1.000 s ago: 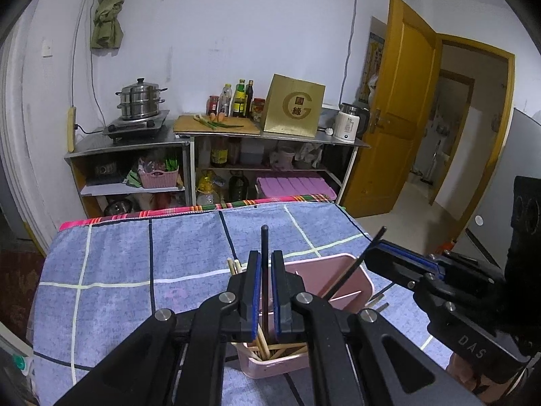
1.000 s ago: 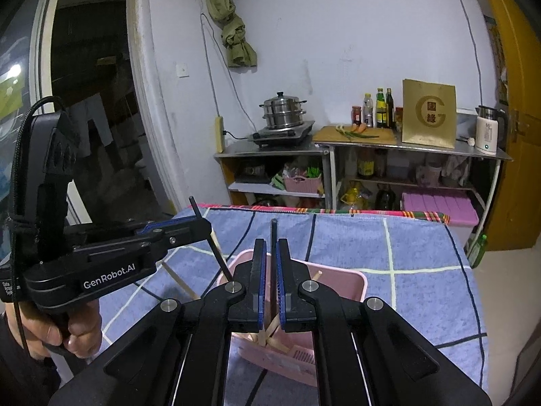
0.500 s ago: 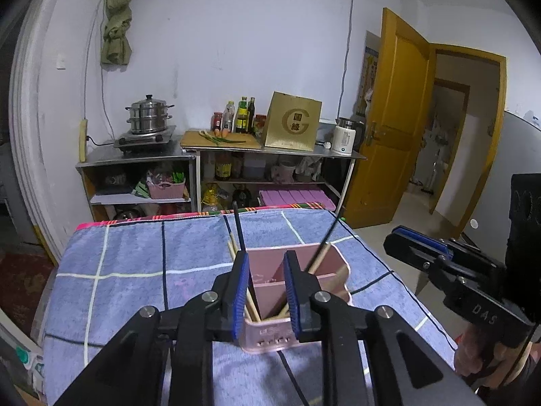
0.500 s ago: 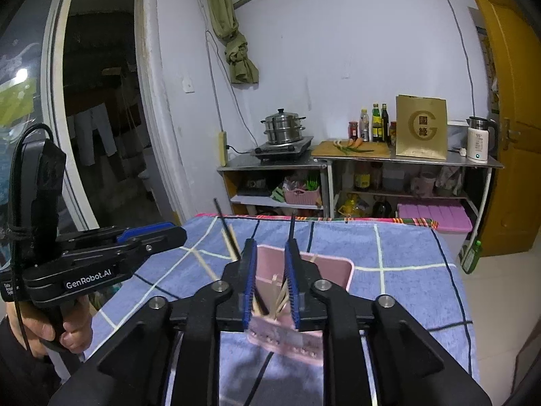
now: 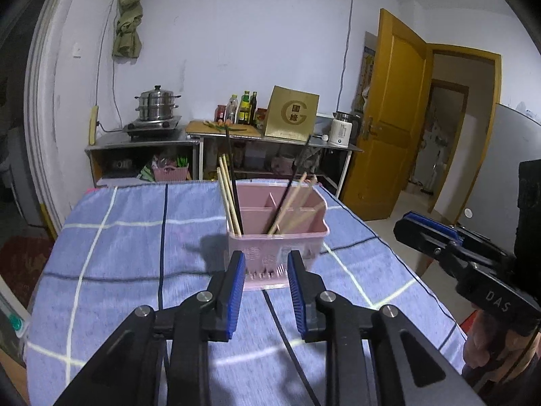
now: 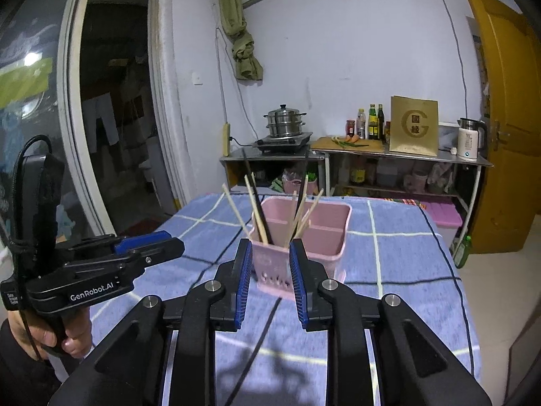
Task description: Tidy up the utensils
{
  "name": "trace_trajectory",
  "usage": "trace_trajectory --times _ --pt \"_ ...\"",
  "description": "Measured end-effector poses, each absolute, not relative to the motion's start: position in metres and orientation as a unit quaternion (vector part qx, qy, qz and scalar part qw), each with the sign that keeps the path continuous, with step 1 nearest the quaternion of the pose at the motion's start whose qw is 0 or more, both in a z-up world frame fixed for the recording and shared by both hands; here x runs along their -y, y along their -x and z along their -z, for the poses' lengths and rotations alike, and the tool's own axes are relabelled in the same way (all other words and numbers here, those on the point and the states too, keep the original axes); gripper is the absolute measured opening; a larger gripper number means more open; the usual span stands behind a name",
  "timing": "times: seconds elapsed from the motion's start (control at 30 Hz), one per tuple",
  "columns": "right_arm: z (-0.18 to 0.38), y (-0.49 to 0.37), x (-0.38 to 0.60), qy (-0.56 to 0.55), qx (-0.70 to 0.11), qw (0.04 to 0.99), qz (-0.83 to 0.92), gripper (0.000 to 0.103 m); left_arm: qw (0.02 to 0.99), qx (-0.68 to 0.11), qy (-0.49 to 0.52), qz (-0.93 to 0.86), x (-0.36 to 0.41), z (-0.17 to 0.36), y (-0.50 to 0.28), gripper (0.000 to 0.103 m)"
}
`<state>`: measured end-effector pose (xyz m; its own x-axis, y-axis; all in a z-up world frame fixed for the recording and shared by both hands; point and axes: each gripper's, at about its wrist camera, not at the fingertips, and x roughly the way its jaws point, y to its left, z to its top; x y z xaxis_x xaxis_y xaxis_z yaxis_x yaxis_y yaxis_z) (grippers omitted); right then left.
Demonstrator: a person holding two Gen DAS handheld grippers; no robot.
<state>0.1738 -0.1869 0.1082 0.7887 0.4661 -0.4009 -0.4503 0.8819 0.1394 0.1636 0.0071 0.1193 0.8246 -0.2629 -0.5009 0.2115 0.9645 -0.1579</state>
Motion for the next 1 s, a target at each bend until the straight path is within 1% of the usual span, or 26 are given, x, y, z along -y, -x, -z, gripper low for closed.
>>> trace_trajectory --times 0.2,0.6,1.0 --pt "-0.088 -0.143 0.19 -0.009 -0.22 0.947 -0.232 0.024 0.955 -0.272 0.049 0.109 -0.005 -0.098 -0.132 0.026" --pt "-0.059 -0.097 0.202 -0.009 -0.227 0.95 -0.214 0.024 0.962 -0.259 0.038 0.08 0.006 -0.075 -0.081 0.026" --pt "-0.043 -0.08 0.204 -0.011 -0.237 0.949 -0.207 0.024 0.962 -0.261 0.021 0.071 0.017 -0.059 -0.054 0.026"
